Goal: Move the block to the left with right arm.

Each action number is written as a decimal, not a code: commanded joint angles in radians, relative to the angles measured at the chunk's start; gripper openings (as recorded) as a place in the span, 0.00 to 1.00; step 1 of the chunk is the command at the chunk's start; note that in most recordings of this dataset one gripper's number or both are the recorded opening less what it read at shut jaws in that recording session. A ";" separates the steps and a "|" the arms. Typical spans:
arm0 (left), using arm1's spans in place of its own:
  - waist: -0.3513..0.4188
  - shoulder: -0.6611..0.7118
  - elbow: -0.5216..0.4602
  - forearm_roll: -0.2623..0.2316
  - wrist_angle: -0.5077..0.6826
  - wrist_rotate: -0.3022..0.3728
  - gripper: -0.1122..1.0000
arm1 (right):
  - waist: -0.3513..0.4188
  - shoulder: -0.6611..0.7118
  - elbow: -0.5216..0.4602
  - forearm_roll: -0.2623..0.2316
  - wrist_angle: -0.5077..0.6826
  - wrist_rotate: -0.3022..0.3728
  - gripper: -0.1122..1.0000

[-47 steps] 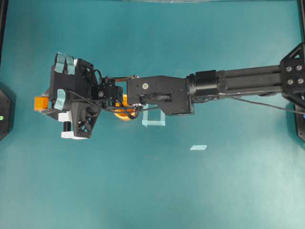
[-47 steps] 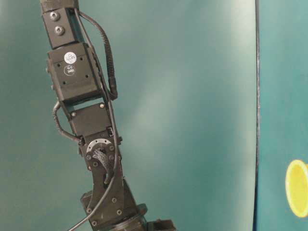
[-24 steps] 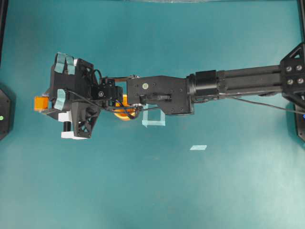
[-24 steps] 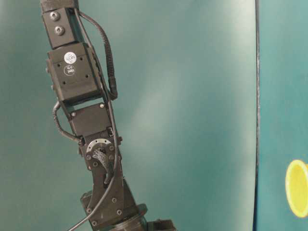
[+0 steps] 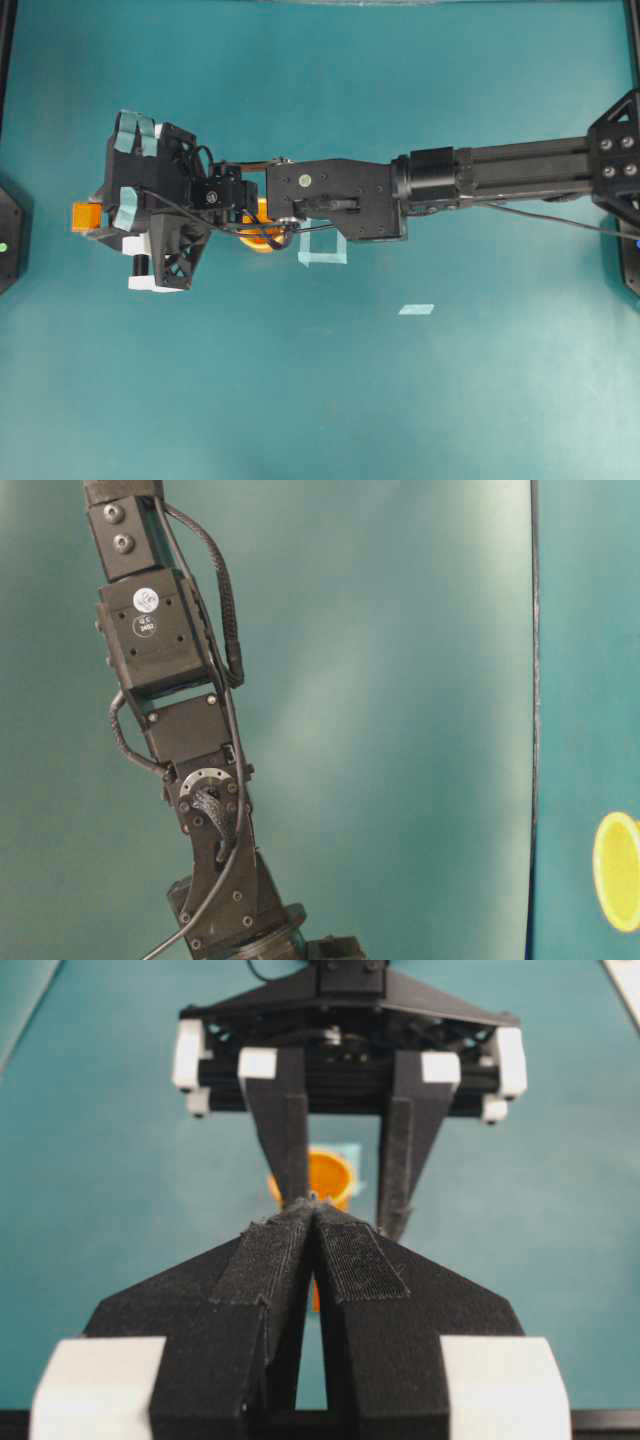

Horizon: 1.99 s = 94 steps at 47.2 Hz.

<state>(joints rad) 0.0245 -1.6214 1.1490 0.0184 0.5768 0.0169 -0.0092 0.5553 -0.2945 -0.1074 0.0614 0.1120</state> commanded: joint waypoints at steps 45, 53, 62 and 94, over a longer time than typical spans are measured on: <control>0.003 0.008 -0.026 0.002 -0.002 0.002 0.10 | 0.005 -0.025 -0.025 0.003 0.005 0.003 0.46; 0.003 0.006 -0.026 0.002 -0.002 0.002 0.10 | 0.006 -0.026 -0.026 0.006 0.005 0.006 0.46; 0.003 0.008 -0.026 0.002 0.000 0.002 0.10 | 0.005 -0.025 -0.025 0.052 0.003 0.006 0.46; 0.003 0.008 -0.026 0.002 0.000 0.002 0.10 | 0.005 -0.025 -0.025 0.067 -0.002 0.006 0.46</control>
<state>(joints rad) 0.0245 -1.6214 1.1474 0.0184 0.5798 0.0169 -0.0077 0.5553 -0.2945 -0.0430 0.0690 0.1150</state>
